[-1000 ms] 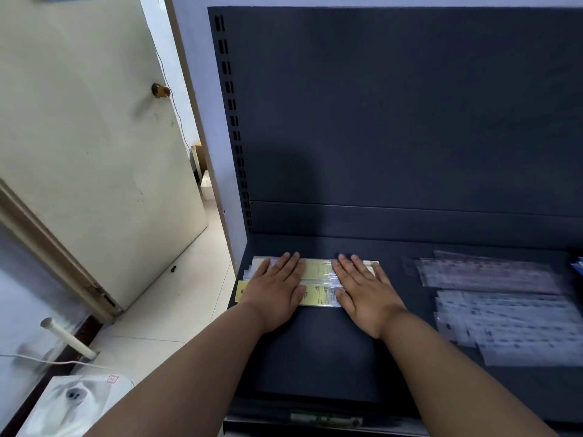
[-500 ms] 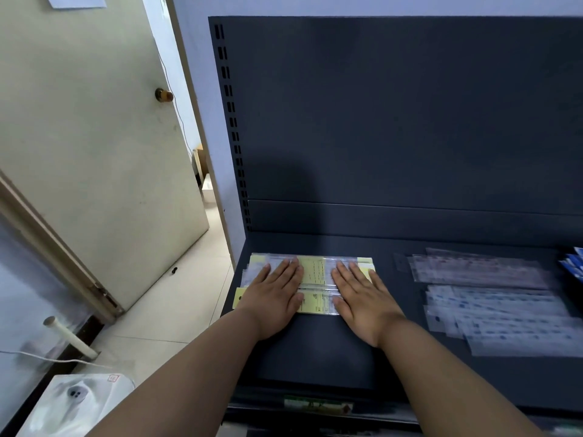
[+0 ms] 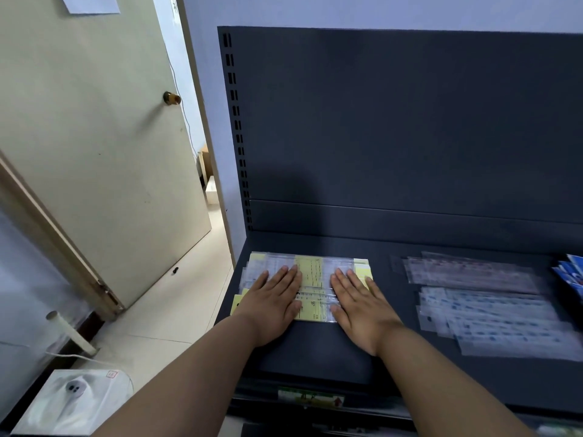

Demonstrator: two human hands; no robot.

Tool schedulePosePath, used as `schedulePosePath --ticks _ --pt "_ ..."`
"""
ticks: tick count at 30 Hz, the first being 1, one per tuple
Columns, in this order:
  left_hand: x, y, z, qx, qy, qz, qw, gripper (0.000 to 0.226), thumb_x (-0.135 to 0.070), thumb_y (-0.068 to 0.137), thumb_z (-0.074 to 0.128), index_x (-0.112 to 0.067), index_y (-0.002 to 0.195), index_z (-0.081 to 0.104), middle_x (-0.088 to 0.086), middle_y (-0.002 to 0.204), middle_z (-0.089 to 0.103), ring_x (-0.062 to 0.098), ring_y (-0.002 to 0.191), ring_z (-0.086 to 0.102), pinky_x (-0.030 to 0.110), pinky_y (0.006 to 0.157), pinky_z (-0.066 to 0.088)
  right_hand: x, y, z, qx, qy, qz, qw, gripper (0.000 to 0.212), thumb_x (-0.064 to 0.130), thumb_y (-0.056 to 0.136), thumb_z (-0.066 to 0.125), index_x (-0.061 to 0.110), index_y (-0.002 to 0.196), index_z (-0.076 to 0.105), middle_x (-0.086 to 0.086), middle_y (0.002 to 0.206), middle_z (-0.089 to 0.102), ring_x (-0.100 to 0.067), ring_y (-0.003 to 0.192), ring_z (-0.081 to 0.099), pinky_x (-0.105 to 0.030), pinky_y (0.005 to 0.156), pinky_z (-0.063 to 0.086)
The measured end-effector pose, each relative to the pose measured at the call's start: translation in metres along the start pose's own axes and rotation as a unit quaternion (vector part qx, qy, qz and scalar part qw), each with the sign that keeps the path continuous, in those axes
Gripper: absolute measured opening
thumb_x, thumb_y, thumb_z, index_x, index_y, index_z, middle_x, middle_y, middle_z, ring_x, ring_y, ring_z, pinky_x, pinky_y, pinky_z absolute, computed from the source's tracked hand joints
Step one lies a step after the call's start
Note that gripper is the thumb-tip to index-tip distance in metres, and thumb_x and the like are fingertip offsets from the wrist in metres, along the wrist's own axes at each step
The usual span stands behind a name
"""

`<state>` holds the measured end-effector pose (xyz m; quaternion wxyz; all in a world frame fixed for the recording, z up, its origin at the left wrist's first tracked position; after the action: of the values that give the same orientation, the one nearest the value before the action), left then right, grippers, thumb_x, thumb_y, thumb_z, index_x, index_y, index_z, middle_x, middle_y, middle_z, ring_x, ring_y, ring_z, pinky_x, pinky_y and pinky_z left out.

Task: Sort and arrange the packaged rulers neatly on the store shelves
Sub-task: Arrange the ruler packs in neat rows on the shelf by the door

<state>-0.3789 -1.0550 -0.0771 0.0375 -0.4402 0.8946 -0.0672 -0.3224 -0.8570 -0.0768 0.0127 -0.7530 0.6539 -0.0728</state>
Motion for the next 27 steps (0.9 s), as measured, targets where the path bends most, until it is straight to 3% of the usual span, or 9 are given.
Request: schedulePosePath --ticks 4,5,8,11,21,24,25,27 --pt "-0.001 -0.002 -0.003 0.013 -0.002 0.002 1.0 0.056 -0.043 0.102 0.01 -0.025 0.149 -0.015 -0.006 0.158 -0.017 0.012 0.144 -0.019 0.036 0.117 -0.014 -0.001 0.0 0.0 0.014 -0.002 -0.004 1.0 0.094 0.068 0.056 -0.038 0.026 0.139 -0.024 0.008 0.155 -0.021 -0.004 0.136 -0.026 -0.034 0.114 -0.017" --pt "-0.001 -0.002 -0.005 0.015 -0.002 0.004 1.0 0.056 -0.043 0.102 0.011 -0.027 0.149 -0.015 -0.006 0.157 -0.018 0.013 0.144 -0.019 0.037 0.117 -0.014 -0.001 0.0 -0.001 0.021 -0.001 -0.002 1.0 0.089 0.071 0.064 -0.034 0.028 0.141 -0.023 0.007 0.156 -0.02 -0.005 0.137 -0.025 -0.035 0.115 -0.016" --pt "0.0 -0.003 -0.01 0.024 0.011 0.002 1.0 0.057 -0.045 0.102 0.013 -0.029 0.148 -0.016 -0.006 0.157 -0.019 0.015 0.144 -0.021 0.039 0.114 -0.018 -0.004 -0.001 -0.012 0.057 -0.012 0.011 0.998 0.067 0.06 0.094 0.009 0.027 0.148 -0.015 0.01 0.157 -0.018 -0.006 0.142 -0.02 -0.039 0.117 -0.014" --pt "0.0 -0.008 -0.014 0.012 0.029 -0.007 0.999 0.061 -0.048 0.101 0.016 -0.027 0.148 -0.017 -0.006 0.156 -0.021 0.014 0.143 -0.022 0.04 0.113 -0.021 -0.006 -0.003 -0.024 0.058 -0.04 0.009 0.998 0.079 0.064 0.092 0.022 0.024 0.148 -0.018 0.01 0.156 -0.019 -0.007 0.143 -0.019 -0.043 0.117 -0.014" --pt "-0.008 -0.02 -0.018 -0.019 0.005 0.015 1.0 0.057 -0.046 0.101 0.006 -0.024 0.149 -0.015 -0.006 0.157 -0.019 0.008 0.143 -0.02 0.037 0.116 -0.016 0.004 -0.029 -0.025 0.029 -0.026 0.07 0.997 0.077 0.068 0.09 0.008 0.023 0.148 -0.016 0.008 0.157 -0.018 -0.004 0.142 -0.02 -0.042 0.117 -0.015" --pt "-0.024 -0.021 -0.017 -0.026 -0.018 0.038 0.999 0.066 -0.056 0.091 -0.01 -0.024 0.148 -0.016 -0.008 0.157 -0.019 0.002 0.137 -0.024 0.034 0.115 -0.018 0.0 -0.051 -0.024 0.025 -0.005 0.103 0.994 0.094 0.075 0.068 -0.013 0.023 0.147 -0.018 0.011 0.156 -0.019 -0.003 0.141 -0.02 -0.041 0.116 -0.016" --pt "-0.031 -0.022 -0.017 -0.027 -0.028 0.047 0.998 0.065 -0.056 0.092 -0.01 -0.023 0.148 -0.016 -0.009 0.156 -0.019 0.0 0.134 -0.026 0.034 0.114 -0.018 -0.004 -0.059 -0.024 0.026 0.001 0.118 0.993 0.099 0.075 0.063 -0.017 0.023 0.148 -0.018 0.011 0.156 -0.019 -0.003 0.141 -0.02 -0.04 0.116 -0.016" --pt "-0.049 -0.022 -0.014 -0.031 -0.048 0.062 0.996 0.057 -0.046 0.1 0.004 -0.022 0.149 -0.015 -0.008 0.157 -0.018 -0.002 0.133 -0.026 0.033 0.116 -0.017 -0.013 -0.074 -0.021 0.025 0.01 0.149 0.988 0.092 0.075 0.073 -0.01 0.023 0.148 -0.017 0.01 0.156 -0.018 -0.004 0.142 -0.02 -0.039 0.116 -0.015"
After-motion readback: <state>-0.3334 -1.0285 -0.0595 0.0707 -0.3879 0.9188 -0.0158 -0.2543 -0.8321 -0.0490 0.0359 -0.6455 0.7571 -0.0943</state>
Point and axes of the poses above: each hand's wrist, its own y-axis towards the middle knuckle, its own z-axis out of the palm, x = y × z, the point moved 1 cm from there along y, towards the middle knuckle
